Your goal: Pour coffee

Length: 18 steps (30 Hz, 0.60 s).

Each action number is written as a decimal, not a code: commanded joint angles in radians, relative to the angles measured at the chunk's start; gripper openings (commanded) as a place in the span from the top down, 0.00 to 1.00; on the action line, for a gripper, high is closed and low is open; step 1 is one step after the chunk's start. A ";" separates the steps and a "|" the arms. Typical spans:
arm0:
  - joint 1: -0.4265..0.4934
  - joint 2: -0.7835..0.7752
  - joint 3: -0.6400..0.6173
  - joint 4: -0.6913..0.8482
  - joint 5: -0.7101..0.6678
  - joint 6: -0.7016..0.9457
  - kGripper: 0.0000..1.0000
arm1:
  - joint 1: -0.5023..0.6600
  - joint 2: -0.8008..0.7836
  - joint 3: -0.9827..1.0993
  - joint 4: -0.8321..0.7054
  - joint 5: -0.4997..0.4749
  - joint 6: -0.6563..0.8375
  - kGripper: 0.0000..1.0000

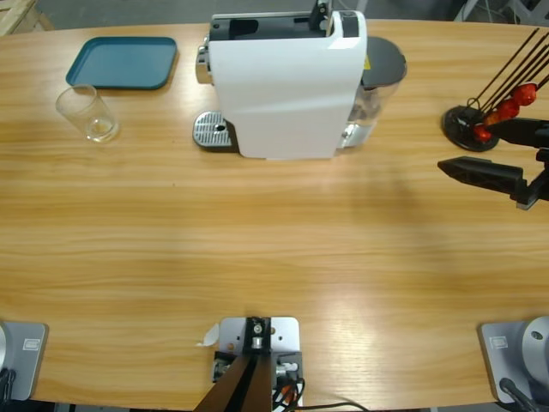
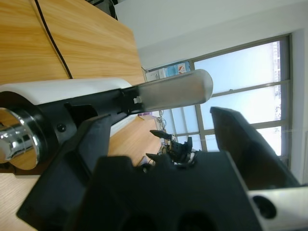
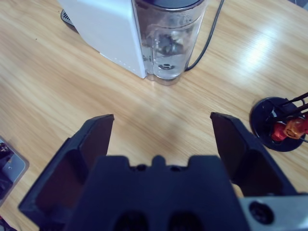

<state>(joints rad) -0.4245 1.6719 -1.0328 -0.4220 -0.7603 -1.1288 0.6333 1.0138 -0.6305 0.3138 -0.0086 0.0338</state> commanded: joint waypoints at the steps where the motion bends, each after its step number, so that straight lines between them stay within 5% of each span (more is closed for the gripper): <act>1: -0.005 -0.166 -0.077 0.656 0.258 0.376 0.18 | 0.006 0.010 0.031 -0.005 -0.016 0.005 0.10; 4: -0.005 -0.204 -0.216 0.969 0.422 0.494 0.18 | 0.006 0.012 0.031 -0.006 -0.016 0.005 0.10; 7: -0.007 -0.257 -0.237 1.065 0.514 0.594 0.18 | 0.006 0.009 0.031 -0.006 -0.016 0.005 0.10; 13: -0.031 -0.501 0.000 1.055 0.583 0.864 0.18 | 0.002 -0.043 0.025 0.023 -0.133 0.045 0.05; 18: -0.033 -0.677 0.209 0.944 0.682 0.929 0.18 | -0.202 -0.116 0.009 0.035 -0.287 0.102 0.09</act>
<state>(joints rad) -0.4451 1.1912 -1.0444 0.6137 -0.1820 -0.2711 0.6069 0.9844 -0.6305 0.3252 -0.1566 0.0727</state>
